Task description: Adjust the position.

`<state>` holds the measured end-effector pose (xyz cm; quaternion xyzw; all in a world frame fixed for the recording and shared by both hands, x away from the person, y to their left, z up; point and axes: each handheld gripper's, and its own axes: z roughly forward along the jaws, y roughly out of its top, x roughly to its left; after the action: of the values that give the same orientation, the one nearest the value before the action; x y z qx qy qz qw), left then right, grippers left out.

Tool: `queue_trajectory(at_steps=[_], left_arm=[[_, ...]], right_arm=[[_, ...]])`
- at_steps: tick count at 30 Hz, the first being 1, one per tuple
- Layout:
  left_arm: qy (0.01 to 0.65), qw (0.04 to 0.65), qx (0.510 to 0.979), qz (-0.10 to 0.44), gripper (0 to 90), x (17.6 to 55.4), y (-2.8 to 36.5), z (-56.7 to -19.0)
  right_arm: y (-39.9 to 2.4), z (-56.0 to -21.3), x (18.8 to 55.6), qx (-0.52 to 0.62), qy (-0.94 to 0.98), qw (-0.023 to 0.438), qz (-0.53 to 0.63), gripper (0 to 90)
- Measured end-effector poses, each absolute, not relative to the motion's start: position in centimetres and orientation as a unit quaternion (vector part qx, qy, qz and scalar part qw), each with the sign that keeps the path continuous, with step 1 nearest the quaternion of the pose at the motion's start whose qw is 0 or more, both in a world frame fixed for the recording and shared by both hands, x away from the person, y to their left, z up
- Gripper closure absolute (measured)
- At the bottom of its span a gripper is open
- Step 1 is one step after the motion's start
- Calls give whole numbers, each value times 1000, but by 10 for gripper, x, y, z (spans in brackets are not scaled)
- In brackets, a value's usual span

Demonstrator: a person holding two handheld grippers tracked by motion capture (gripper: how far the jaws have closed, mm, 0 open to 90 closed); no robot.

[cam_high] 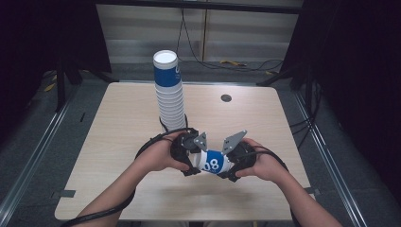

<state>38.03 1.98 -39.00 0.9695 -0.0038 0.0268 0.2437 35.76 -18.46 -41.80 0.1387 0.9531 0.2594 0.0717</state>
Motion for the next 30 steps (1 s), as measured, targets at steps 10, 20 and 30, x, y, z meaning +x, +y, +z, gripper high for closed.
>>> queue_trajectory(at_steps=[10,20,30], left_arm=[[-12,233,972,27,209,382,17,-393],[-19,228,973,31,209,381,14,-393],[-11,225,974,29,209,380,14,-394]], right_arm=[[-182,-420,358,134,957,69,249,200],[-182,-419,358,130,959,71,242,200],[-179,-418,358,131,962,70,229,201]])
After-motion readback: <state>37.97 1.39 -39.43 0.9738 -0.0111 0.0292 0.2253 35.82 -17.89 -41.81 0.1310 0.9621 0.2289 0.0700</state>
